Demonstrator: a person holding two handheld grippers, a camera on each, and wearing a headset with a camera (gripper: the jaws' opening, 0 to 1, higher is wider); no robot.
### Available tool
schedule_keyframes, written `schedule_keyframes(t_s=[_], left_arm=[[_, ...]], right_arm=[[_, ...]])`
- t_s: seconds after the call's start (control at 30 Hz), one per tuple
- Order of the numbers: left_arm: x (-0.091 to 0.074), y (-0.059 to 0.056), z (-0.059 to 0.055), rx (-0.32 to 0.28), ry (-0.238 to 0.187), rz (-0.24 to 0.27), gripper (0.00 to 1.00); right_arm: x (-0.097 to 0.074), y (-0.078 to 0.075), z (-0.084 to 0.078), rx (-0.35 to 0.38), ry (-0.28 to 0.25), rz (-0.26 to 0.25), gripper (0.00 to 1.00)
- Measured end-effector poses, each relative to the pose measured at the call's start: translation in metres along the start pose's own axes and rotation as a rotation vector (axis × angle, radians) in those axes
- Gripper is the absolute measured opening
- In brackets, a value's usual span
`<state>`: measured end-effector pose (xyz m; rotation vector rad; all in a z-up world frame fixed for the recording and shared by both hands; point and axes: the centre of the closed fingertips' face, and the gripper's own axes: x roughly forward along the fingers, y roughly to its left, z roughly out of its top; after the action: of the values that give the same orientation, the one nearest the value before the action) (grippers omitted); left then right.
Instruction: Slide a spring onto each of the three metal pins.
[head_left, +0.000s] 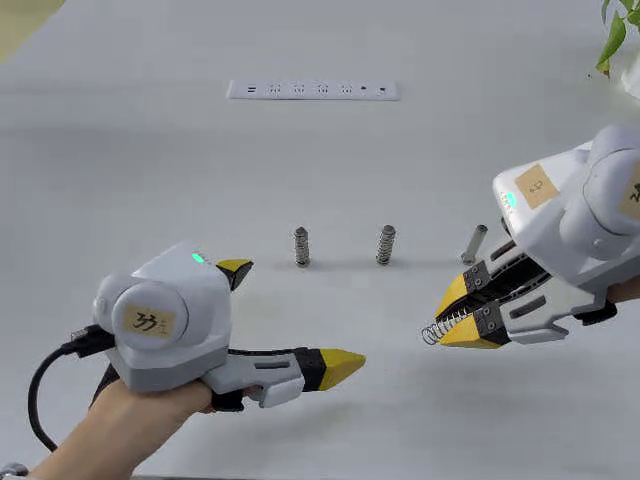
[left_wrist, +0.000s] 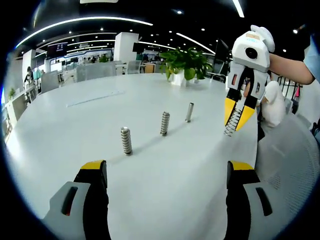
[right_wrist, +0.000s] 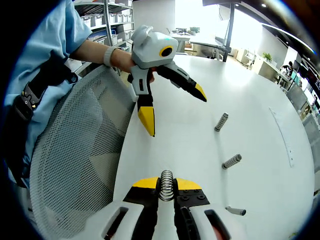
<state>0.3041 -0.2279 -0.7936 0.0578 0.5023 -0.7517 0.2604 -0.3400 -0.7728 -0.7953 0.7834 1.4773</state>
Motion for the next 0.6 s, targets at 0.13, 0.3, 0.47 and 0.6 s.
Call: schedule_keyframes(t_s=[0.13, 0.3, 0.47, 0.6], left_arm=[[0.002, -0.003, -0.002, 0.005, 0.006, -0.011, 0.99], [0.001, -0.001, -0.003, 0.025, 0.009, -0.001, 0.99], [0.002, -0.001, -0.006, 0.024, 0.018, -0.004, 0.99], [0.001, 0.000, -0.005, 0.039, 0.019, 0.004, 0.99]], right_arm=[[-0.008, -0.015, -0.011, -0.012, 0.053, -0.026, 0.08], [-0.021, -0.037, -0.019, -0.041, 0.108, -0.039, 0.08], [-0.038, -0.062, -0.025, -0.062, 0.168, -0.065, 0.08], [-0.049, -0.075, -0.027, -0.084, 0.207, -0.088, 0.08]])
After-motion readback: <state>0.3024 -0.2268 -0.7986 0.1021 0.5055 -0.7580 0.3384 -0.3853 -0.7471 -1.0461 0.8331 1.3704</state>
